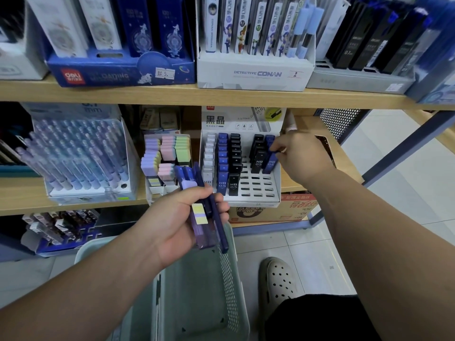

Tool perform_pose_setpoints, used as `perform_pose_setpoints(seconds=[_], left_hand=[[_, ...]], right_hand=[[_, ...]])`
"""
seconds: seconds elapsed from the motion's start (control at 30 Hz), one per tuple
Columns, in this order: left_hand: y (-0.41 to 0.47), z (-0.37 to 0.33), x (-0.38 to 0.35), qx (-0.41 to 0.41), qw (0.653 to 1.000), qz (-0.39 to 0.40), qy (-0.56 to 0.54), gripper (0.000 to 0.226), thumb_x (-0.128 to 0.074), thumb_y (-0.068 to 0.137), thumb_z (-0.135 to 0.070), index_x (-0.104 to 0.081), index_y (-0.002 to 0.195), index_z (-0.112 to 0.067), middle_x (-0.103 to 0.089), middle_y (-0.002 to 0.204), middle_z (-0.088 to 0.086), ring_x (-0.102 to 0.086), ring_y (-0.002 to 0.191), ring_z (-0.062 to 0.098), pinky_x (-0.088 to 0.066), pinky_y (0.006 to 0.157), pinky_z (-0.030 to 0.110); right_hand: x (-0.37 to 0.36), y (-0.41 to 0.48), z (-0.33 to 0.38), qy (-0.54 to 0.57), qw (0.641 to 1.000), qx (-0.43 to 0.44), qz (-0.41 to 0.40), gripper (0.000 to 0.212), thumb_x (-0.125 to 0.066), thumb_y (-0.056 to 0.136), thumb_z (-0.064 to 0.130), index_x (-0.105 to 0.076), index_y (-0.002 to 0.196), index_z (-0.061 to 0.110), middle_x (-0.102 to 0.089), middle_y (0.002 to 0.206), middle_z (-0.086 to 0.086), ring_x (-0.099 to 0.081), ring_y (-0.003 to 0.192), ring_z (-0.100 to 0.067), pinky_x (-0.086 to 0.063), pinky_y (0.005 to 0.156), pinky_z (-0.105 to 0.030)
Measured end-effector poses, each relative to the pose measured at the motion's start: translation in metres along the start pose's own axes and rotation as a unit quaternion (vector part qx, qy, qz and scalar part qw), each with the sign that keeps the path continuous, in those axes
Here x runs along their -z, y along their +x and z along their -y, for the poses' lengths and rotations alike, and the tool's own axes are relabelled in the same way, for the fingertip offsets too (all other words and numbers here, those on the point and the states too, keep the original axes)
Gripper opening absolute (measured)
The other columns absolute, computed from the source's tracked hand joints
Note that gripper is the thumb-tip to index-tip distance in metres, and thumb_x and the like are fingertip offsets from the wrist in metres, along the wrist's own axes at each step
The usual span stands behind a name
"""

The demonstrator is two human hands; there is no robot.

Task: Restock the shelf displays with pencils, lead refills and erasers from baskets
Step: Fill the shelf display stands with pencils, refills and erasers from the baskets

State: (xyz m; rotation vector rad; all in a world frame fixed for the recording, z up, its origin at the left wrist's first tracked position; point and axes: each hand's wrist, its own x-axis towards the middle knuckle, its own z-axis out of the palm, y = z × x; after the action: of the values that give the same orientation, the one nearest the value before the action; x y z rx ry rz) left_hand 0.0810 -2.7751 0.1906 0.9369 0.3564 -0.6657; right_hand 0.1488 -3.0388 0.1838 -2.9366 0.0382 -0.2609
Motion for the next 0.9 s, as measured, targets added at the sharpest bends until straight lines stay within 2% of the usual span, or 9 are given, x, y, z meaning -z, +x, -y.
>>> perform_pose_setpoints(seconds=[0.13,0.2,0.3,0.37,0.43,0.63,0.73,0.8,0.9], left_hand=[[-0.002,0.000,0.000,-0.010,1.000,0.010,-0.015,0.010,-0.059,0.095,-0.007,-0.063,0.105,-0.005,-0.071,0.087,0.016,-0.072,0.072,0.026,-0.062,0.061,0.037],[-0.003,-0.001,0.001,-0.012,1.000,0.015,-0.018,0.015,-0.059,0.095,-0.007,-0.064,0.108,-0.006,-0.073,0.092,0.017,-0.073,0.073,0.026,-0.062,0.062,0.037],[-0.006,-0.003,0.001,-0.017,0.999,0.034,-0.017,0.026,-0.061,0.089,-0.008,-0.066,0.114,-0.005,-0.075,0.095,0.016,-0.073,0.073,0.025,-0.062,0.061,0.035],[-0.008,-0.002,-0.002,-0.022,0.999,0.047,-0.015,0.034,-0.061,0.088,-0.009,-0.065,0.120,0.000,-0.075,0.097,0.017,-0.074,0.073,0.024,-0.060,0.059,0.033],[-0.010,-0.001,-0.004,-0.033,0.998,0.047,-0.017,0.035,-0.059,0.091,-0.008,-0.064,0.124,0.000,-0.074,0.098,0.020,-0.075,0.077,0.025,-0.061,0.059,0.033],[-0.011,-0.002,-0.003,-0.048,0.997,0.035,-0.045,0.057,-0.065,0.078,-0.009,-0.056,0.133,0.001,-0.064,0.125,0.029,-0.068,0.107,0.042,-0.062,0.071,0.044],[-0.013,-0.002,-0.002,-0.041,0.997,0.047,-0.045,0.056,-0.065,0.079,-0.010,-0.056,0.134,0.000,-0.067,0.120,0.028,-0.071,0.099,0.040,-0.061,0.066,0.043],[-0.014,-0.001,-0.003,-0.038,0.997,0.052,-0.036,0.049,-0.063,0.085,-0.010,-0.058,0.133,-0.001,-0.070,0.114,0.026,-0.073,0.093,0.038,-0.062,0.066,0.045],[-0.012,0.000,-0.003,-0.043,0.999,0.030,-0.009,0.038,-0.056,0.094,-0.006,-0.058,0.131,0.000,-0.071,0.113,0.024,-0.072,0.100,0.039,-0.060,0.082,0.051]], right_hand=[[0.009,0.000,0.015,-0.016,0.997,-0.004,-0.076,0.012,-0.067,0.090,0.021,-0.078,0.096,0.018,-0.069,0.095,-0.007,-0.064,0.085,-0.028,-0.046,0.066,-0.030],[0.022,-0.004,0.034,0.099,0.991,-0.007,-0.085,0.014,-0.070,0.090,0.030,-0.074,0.083,0.019,-0.068,0.075,0.003,-0.065,0.075,-0.019,-0.050,0.064,-0.030],[0.038,-0.022,0.069,0.332,0.934,-0.027,0.127,0.023,-0.074,0.089,0.039,-0.075,0.082,0.016,-0.071,0.073,0.002,-0.063,0.063,-0.009,-0.053,0.064,-0.036],[0.039,-0.034,0.084,0.358,0.901,-0.010,0.244,0.025,-0.073,0.090,0.039,-0.076,0.087,0.014,-0.072,0.080,-0.001,-0.063,0.069,-0.009,-0.050,0.061,-0.032],[0.036,-0.041,0.091,0.373,0.883,-0.010,0.285,0.026,-0.074,0.089,0.039,-0.075,0.090,0.013,-0.070,0.078,0.003,-0.062,0.074,-0.007,-0.049,0.063,-0.027],[0.033,-0.049,0.098,0.446,0.841,-0.018,0.306,0.025,-0.078,0.086,0.014,-0.070,0.107,0.004,-0.070,0.069,0.024,-0.067,0.064,0.001,-0.047,0.059,-0.016],[0.032,-0.051,0.100,0.500,0.813,-0.013,0.297,0.016,-0.077,0.083,0.002,-0.066,0.095,0.002,-0.071,0.070,0.008,-0.066,0.060,-0.011,-0.055,0.061,-0.021],[0.032,-0.051,0.097,0.509,0.816,-0.013,0.274,0.016,-0.078,0.082,0.002,-0.065,0.090,0.006,-0.069,0.075,-0.003,-0.064,0.064,-0.015,-0.056,0.064,-0.025],[0.038,-0.045,0.086,0.524,0.819,-0.045,0.227,0.014,-0.077,0.084,0.004,-0.064,0.089,0.009,-0.069,0.075,-0.003,-0.061,0.064,-0.008,-0.045,0.059,-0.022]])
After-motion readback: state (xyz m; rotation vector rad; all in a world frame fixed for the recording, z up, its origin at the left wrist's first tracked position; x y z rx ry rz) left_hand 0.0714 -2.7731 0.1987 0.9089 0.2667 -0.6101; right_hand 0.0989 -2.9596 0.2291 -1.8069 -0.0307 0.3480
